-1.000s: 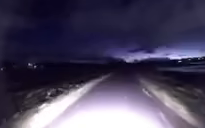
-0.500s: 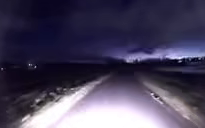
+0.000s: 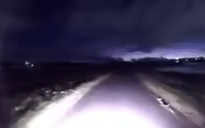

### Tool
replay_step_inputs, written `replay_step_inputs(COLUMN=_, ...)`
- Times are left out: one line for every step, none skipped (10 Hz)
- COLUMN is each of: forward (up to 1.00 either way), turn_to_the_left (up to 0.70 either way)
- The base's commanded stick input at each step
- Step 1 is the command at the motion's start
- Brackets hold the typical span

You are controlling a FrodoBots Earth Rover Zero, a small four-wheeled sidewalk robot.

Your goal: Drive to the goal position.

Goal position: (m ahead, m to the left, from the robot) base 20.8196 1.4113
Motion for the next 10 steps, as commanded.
replay_step_inputs(forward=0.85, turn_to_the_left=-0.34)
replay_step_inputs(forward=0.85, turn_to_the_left=-0.34)
replay_step_inputs(forward=0.85, turn_to_the_left=-0.34)
replay_step_inputs(forward=0.85, turn_to_the_left=-0.3)
replay_step_inputs(forward=0.85, turn_to_the_left=-0.15)
replay_step_inputs(forward=0.85, turn_to_the_left=0.0)
replay_step_inputs(forward=0.85, turn_to_the_left=0.0)
replay_step_inputs(forward=0.85, turn_to_the_left=0.0)
replay_step_inputs(forward=0.85, turn_to_the_left=0.0)
replay_step_inputs(forward=0.85, turn_to_the_left=0.0)
